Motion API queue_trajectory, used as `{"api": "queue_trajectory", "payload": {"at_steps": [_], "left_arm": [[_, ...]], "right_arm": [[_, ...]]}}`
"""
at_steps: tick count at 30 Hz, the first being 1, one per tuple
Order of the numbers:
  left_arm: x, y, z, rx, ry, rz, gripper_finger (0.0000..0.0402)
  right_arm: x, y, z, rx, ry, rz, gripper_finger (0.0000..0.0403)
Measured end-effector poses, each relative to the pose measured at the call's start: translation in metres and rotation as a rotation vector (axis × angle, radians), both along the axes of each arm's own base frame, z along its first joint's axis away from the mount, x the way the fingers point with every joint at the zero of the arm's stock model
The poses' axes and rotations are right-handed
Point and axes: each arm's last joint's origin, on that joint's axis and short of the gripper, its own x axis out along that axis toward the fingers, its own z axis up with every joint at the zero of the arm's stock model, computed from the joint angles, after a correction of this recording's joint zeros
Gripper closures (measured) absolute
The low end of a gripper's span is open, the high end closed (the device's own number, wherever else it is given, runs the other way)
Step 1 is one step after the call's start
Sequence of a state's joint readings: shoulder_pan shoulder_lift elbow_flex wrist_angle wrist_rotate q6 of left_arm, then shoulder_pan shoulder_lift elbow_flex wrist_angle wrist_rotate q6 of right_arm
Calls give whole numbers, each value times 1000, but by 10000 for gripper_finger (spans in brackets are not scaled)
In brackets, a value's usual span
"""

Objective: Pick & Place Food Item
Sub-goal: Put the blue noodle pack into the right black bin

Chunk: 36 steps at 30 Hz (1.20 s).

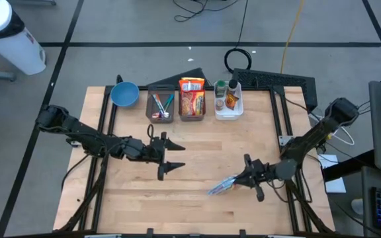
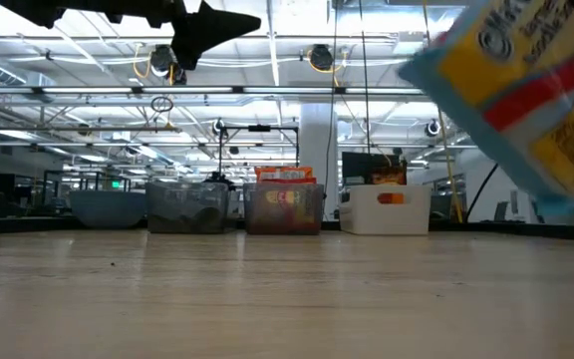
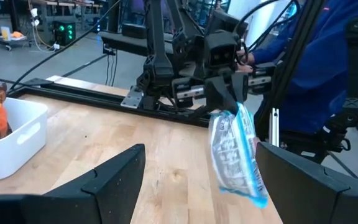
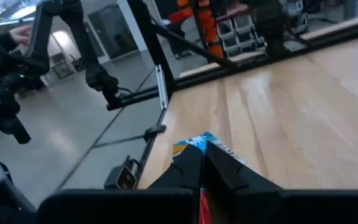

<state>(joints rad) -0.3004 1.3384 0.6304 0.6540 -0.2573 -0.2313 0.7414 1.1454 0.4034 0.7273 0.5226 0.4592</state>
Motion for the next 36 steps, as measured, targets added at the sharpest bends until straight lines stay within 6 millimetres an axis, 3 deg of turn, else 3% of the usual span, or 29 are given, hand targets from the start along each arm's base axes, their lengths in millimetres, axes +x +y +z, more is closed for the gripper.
{"api": "queue_trajectory", "payload": {"at_steps": [27, 36], "left_arm": [[0, 0, 0, -1, 0, -1, 91], [0, 0, 0, -1, 0, -1, 91]], "right_arm": [[-1, -3, 1, -39, -4, -32, 403], [18, -12, 14, -58, 17, -14, 403]]}}
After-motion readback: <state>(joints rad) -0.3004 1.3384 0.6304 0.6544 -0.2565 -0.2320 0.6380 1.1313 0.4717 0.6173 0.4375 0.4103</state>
